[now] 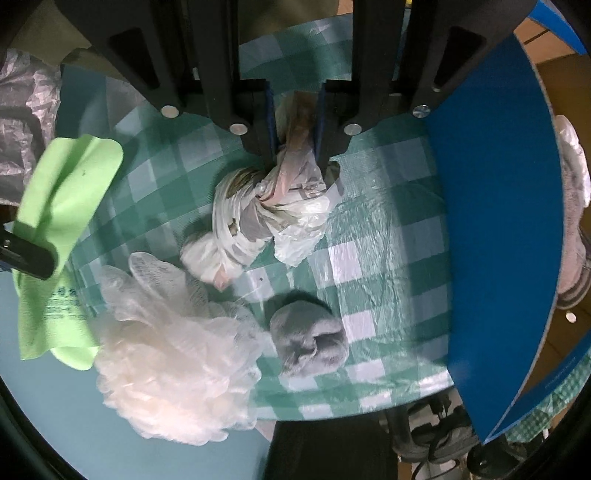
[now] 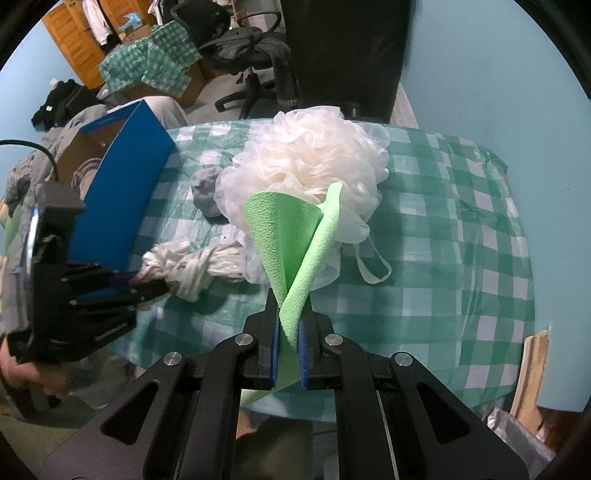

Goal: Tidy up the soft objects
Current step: 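Lift the wrapped bundle with the left tool while the right tool holds the green cloth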

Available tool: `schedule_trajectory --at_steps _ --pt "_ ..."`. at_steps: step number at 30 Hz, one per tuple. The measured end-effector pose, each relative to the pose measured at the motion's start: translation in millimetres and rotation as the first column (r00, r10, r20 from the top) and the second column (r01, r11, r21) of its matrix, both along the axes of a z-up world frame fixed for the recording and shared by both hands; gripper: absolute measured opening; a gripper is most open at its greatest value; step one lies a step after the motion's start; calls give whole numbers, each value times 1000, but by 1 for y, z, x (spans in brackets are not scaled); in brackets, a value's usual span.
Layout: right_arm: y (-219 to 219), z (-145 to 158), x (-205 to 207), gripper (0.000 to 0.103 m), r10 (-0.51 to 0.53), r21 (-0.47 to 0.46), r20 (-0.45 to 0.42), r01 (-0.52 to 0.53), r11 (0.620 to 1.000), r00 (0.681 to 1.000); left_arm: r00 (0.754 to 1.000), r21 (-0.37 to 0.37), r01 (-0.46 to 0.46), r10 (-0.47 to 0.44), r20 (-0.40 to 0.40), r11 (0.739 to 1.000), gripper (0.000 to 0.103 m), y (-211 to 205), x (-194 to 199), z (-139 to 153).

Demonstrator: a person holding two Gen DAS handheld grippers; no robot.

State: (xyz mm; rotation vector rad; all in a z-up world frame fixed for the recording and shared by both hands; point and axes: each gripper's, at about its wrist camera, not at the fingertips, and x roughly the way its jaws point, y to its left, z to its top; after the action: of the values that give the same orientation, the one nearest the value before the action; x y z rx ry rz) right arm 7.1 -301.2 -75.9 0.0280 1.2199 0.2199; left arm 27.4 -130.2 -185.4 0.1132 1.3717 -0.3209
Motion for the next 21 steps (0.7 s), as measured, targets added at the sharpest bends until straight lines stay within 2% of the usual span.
schedule_trajectory --at_steps 1,3,4,6,8,11,21 --pt "0 0 0 8 -1 1 1 1 1000 1000 1000 -1 -8 8 -7 1000 28 1 1 -2" --pt "0 1 2 8 -4 3 2 4 1000 1000 1000 -6 -23 23 -9 1000 47 2 2 -2" --pt "0 1 2 8 -6 3 3 6 1000 1000 1000 -10 -27 27 -2 1000 51 3 1 -1" --pt "0 1 3 8 -8 4 2 8 1000 1000 1000 -25 -29 29 11 999 68 4 1 4" --pt "-1 0 4 8 -11 5 1 11 1000 1000 999 -57 -31 32 25 998 75 4 2 9" --pt "-1 0 6 8 -16 5 0 16 1000 1000 999 -73 -19 21 30 997 79 -2 6 10" --pt "-3 6 4 8 -25 2 6 25 1000 1000 999 -11 25 -26 -34 1000 79 -30 24 -20"
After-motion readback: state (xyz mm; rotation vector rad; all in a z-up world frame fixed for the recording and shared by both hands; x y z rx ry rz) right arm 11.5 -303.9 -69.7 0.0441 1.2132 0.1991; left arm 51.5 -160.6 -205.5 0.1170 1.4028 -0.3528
